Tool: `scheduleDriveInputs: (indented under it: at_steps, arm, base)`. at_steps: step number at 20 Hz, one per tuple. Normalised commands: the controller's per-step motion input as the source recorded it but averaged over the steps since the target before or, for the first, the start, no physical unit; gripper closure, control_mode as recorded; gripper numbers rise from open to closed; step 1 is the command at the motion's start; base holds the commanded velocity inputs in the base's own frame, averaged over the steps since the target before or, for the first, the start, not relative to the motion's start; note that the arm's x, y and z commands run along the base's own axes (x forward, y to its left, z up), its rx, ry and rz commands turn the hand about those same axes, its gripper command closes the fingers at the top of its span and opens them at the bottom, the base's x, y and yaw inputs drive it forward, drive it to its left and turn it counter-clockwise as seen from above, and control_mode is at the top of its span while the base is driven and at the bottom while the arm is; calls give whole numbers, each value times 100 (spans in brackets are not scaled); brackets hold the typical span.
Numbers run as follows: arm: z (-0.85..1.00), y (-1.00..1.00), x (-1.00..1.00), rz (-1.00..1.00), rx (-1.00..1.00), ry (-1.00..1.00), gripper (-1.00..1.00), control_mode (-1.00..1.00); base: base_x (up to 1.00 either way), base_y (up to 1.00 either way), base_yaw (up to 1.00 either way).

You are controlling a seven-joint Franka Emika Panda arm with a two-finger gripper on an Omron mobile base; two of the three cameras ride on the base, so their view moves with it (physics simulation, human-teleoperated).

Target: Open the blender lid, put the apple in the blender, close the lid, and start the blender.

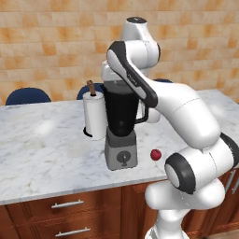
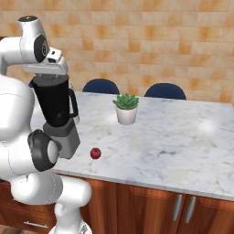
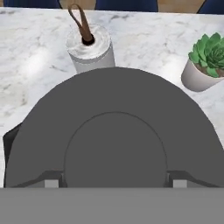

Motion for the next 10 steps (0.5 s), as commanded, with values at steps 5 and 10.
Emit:
scheduleDriveInputs:
  at_steps: [5, 10]
  arm:
    - [82, 1, 0, 0, -1, -1, 100, -100]
    - [53, -6, -58, -2, -2, -7, 100, -100]
  base:
    - [0, 0, 0]
    - [0, 0, 0]
